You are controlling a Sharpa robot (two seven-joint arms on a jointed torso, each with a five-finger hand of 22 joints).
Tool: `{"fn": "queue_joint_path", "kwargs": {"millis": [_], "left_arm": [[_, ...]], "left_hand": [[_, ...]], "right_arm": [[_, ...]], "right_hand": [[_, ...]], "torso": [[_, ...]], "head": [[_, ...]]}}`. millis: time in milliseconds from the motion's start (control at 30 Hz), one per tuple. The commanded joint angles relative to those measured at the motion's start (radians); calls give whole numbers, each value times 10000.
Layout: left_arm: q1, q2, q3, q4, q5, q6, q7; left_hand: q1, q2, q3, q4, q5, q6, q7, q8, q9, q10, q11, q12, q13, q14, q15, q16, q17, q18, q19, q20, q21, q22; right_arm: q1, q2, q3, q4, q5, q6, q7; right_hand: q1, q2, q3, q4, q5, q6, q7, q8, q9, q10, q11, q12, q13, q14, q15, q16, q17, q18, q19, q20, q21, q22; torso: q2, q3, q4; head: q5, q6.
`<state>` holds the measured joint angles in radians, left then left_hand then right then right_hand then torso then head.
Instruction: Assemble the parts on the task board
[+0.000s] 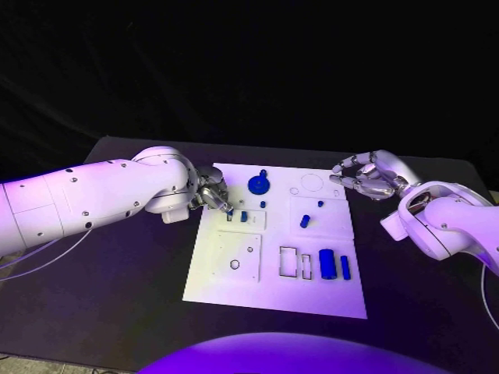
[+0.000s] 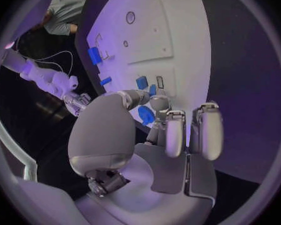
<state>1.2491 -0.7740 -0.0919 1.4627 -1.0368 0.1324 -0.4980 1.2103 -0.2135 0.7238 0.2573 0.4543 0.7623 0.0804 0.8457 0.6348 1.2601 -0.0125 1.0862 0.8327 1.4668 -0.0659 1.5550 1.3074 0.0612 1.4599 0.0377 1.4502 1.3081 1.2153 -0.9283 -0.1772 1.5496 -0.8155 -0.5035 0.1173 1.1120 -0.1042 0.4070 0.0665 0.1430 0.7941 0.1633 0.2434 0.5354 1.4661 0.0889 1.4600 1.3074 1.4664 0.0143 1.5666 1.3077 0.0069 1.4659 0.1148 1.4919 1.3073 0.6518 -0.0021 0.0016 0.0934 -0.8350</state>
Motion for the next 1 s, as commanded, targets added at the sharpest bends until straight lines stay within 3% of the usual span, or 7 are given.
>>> {"fn": "queue_joint_path", "kwargs": {"millis": [33,1000], "left_arm": [[-15,15,-5,71,-387,223,90],[-116,109,-74,-33,-701,639,4]], "left_hand": [[-93,12,1855,-1822,61,219,-128,45,752,36,-1,3,-7,989,-75,48,2468,-93,39,-9,60,143],[-161,-29,1936,-1862,79,247,-140,79,775,94,-13,44,54,991,-86,51,2473,-101,58,-20,80,184]], "right_arm": [[-11,3,0,5,-28,108,50],[-14,-22,0,29,-28,88,63]], "right_hand": [[35,53,5,62,43,-74,29,68,16,327,-94,23,1690,1044,-94,42,2631,152,647,-79,-29,2074],[42,58,1,73,50,-79,28,76,19,321,-95,13,1682,1044,-95,42,2631,155,643,-80,-39,2068]], "torso": [[-1,7,-2],[1,3,-7]], "head": [[31,1],[24,-76]]}}
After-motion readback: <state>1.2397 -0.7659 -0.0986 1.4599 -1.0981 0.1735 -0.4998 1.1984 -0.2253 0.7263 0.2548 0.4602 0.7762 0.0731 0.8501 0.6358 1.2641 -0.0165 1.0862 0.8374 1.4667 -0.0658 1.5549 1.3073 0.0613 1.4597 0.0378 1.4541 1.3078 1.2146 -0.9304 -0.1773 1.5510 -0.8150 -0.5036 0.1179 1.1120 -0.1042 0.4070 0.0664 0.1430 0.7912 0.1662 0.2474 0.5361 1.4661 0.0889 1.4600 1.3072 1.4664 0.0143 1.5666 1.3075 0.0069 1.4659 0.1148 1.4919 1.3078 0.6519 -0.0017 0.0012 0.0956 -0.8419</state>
